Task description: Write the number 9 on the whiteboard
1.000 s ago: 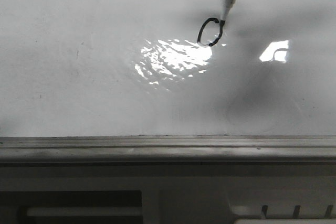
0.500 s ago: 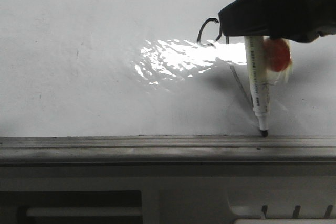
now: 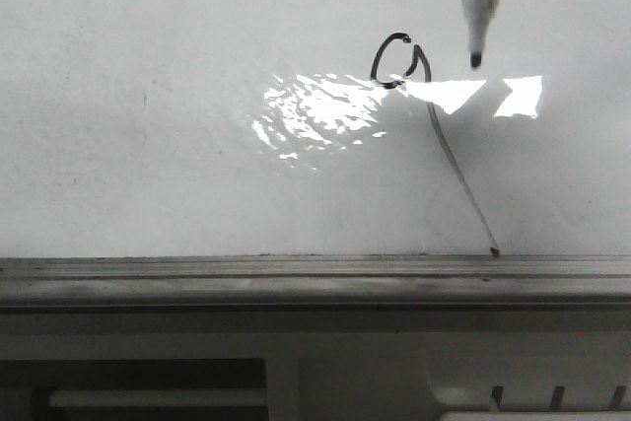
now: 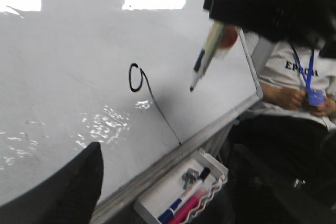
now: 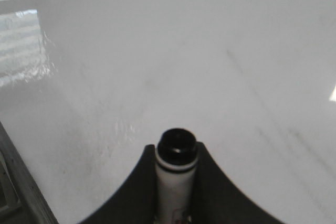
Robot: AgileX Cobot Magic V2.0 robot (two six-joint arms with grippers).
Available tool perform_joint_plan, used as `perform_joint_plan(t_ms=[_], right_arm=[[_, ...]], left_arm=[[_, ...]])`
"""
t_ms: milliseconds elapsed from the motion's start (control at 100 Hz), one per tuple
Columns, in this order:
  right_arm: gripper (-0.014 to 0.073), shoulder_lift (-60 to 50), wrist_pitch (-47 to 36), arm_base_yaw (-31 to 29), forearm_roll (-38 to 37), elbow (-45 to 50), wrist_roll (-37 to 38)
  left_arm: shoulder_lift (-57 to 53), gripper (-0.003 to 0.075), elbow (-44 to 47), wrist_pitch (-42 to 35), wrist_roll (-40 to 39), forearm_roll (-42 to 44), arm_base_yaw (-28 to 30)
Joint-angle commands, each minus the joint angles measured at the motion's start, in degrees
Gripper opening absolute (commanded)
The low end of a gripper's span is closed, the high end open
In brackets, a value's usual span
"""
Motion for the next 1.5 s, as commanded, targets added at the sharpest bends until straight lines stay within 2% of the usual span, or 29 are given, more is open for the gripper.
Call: perform_joint_plan(t_ms=[0, 130, 190, 320, 500, 800, 960, 1100, 1170, 1410, 1490], right_arm=[[-0.0072, -1.29, -1.01, 0.84, -0.33, -3.74, -0.35], [-0.0072, -1.41, 1.32, 3.71, -0.33, -3.98, -0.35], [-0.0072, -1.01, 2.02, 5.34, -0.33, -3.98, -0.35], [-0.0072, 0.21, 2.02, 9.25, -0.33, -3.98, -0.35], [-0.0072, 2.88, 2.02, 12.58, -0.33, -3.87, -0.35], [-0.0072, 7.76, -2.75, 15.32, -0.33, -3.77, -0.35], [-0.0072, 9.30, -6.75, 16.53, -0.33, -3.21, -0.35], [-0.0072, 9.88, -7.04, 16.58, -0.33, -3.07, -0.35], [-0.0072, 9.88, -7.43, 16.58, -0.33, -3.07, -0.35], [-0.0072, 9.88, -7.92, 16.58, -0.33, -2.19, -0.35], [-0.0072, 9.88, -8.32, 16.58, -0.33, -1.54, -0.35]], left_arm=[[3.42, 0.0400, -3.05, 3.93, -0.42, 2.95, -0.35], [11.03, 0.0336, -6.28, 8.34, -0.31, 7.51, -0.35], [14.38, 0.0335, -8.06, 8.56, 0.26, 8.56, -0.35], [20.93, 0.0335, -12.02, 10.78, 6.54, 8.72, -0.35], [27.48, 0.0335, -15.62, 11.74, 9.07, 8.72, -0.35], [30.67, 0.0335, -19.16, 12.59, 10.33, 2.45, -0.35], [30.67, 0.0335, -19.16, 12.44, 10.61, 1.67, -0.35], [30.75, 0.0323, -19.16, 12.05, 10.61, 0.75, -0.35], [30.75, 0.0276, -19.16, 12.05, 10.61, 0.75, -0.35], [30.75, 0.0018, -17.69, 12.16, 10.15, -0.71, -0.35], [30.75, -0.0020, -16.36, 12.16, 10.10, -0.84, -0.35]])
